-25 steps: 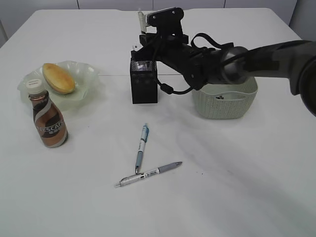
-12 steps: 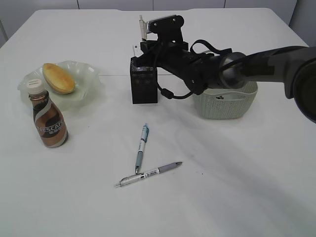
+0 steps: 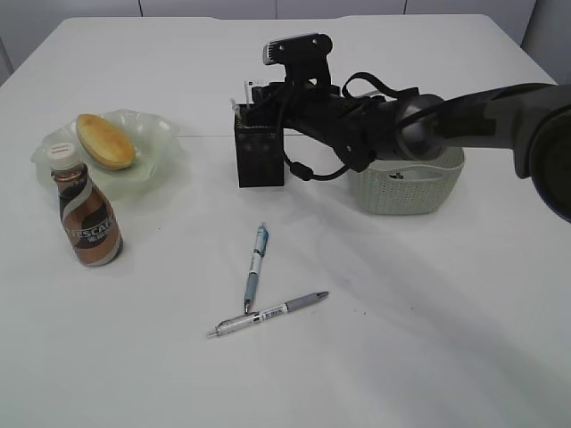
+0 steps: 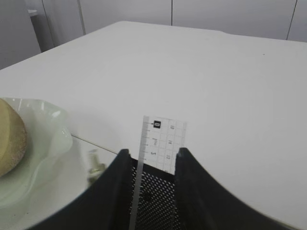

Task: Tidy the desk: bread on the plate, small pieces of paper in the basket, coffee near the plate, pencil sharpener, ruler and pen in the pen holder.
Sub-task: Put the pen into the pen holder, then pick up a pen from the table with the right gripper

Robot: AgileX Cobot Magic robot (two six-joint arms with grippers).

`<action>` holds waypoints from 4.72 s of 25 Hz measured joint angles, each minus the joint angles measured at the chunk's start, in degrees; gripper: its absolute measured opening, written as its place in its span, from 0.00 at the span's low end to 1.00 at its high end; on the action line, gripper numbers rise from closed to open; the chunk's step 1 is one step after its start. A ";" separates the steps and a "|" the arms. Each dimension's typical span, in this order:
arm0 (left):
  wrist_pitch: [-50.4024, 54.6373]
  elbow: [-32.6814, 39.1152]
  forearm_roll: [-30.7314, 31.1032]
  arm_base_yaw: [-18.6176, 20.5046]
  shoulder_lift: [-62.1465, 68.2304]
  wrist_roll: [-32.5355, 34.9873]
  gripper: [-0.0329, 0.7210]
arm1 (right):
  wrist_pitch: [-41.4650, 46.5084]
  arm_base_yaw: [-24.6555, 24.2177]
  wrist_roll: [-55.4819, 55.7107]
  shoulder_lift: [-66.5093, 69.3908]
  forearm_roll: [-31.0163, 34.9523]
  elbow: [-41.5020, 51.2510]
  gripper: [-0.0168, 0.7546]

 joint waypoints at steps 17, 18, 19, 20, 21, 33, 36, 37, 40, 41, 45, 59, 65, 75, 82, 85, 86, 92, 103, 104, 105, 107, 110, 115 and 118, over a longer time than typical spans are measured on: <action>0.00 0.00 1.44 0.00 0.00 0.00 0.52 | 23.50 0.00 0.92 -8.59 0.03 0.00 0.36; -0.12 0.00 1.55 0.00 0.00 0.00 0.52 | 26.65 0.00 0.92 -10.02 0.32 0.00 0.36; -0.26 0.00 1.64 0.00 0.00 0.00 0.52 | 30.05 0.00 0.92 -11.50 0.78 0.00 0.36; -0.24 0.00 1.64 0.00 0.00 0.00 0.52 | 32.98 0.00 0.92 -12.78 1.99 0.00 0.36; -0.33 0.00 1.64 0.00 0.00 0.00 0.52 | 36.80 0.00 0.92 -14.30 3.49 0.00 0.36; -0.08 0.00 1.67 0.00 0.00 0.00 0.52 | 76.51 0.00 0.94 -25.96 24.35 -0.48 0.36; 0.00 0.00 1.77 0.00 0.00 0.00 0.52 | 83.11 0.22 0.32 -26.15 28.04 -0.97 0.40; 0.00 0.00 1.77 0.00 0.00 0.00 0.52 | 84.76 0.63 -0.31 -26.24 28.50 -1.00 0.42; 0.00 0.00 1.17 0.00 0.00 0.00 0.52 | 89.18 2.45 -0.94 -26.24 29.29 -1.00 0.46; 0.00 0.00 0.75 0.00 0.00 0.00 0.52 | 89.61 2.89 -1.02 -26.24 29.42 -1.00 0.46; 0.00 0.00 -1.25 0.00 0.00 0.00 0.52 | 90.34 3.46 -1.16 -26.24 29.99 -1.00 0.46; 0.00 0.00 -6.33 0.00 0.00 0.00 0.52 | 90.47 10.39 20.74 -22.26 23.68 -1.14 0.47; 0.00 0.00 -6.33 0.00 0.00 0.36 0.52 | 89.73 11.32 28.29 -17.24 22.74 -2.41 0.47; 0.00 0.00 -6.44 0.00 0.00 0.97 0.52 | 90.08 11.82 30.22 -4.51 16.90 -20.47 0.47; 0.00 0.00 -6.55 0.00 0.00 1.23 0.52 | 90.18 12.21 30.22 0.00 15.15 -25.94 0.47; 0.00 0.00 -6.42 0.00 0.00 1.23 0.52 | 90.30 12.66 29.57 1.35 14.57 -25.94 0.47; 0.00 0.00 -6.32 0.00 0.00 1.23 0.52 | 90.33 12.80 29.30 1.92 14.10 -25.94 0.47; 0.00 0.00 -6.24 0.00 0.00 1.23 0.52 | 90.55 13.64 27.63 2.37 13.30 -25.94 0.47; 0.00 0.00 -6.24 0.00 0.00 1.27 0.52 | 90.44 13.76 24.87 2.37 15.07 -17.92 0.47; 0.00 0.00 -6.24 0.00 0.00 1.27 0.52 | 90.44 13.76 24.87 2.37 15.07 -17.92 0.47; 0.00 0.00 -6.24 0.00 0.00 1.36 0.52 | 90.44 13.76 24.84 2.37 15.07 -17.92 0.47; 0.00 0.00 -6.24 0.00 0.00 1.36 0.52 | 90.44 13.76 24.74 2.37 14.70 -17.92 0.47; 0.00 0.00 -6.24 0.00 0.00 1.36 0.52 | 90.33 13.76 24.74 2.37 13.68 -17.92 0.47; 0.00 0.00 -6.24 0.00 0.00 1.36 0.52 | 90.33 13.76 24.99 2.37 12.40 -17.92 0.46; 0.00 0.00 -6.24 0.00 0.00 1.36 0.52 | 90.25 13.76 25.21 2.95 12.74 -18.22 0.45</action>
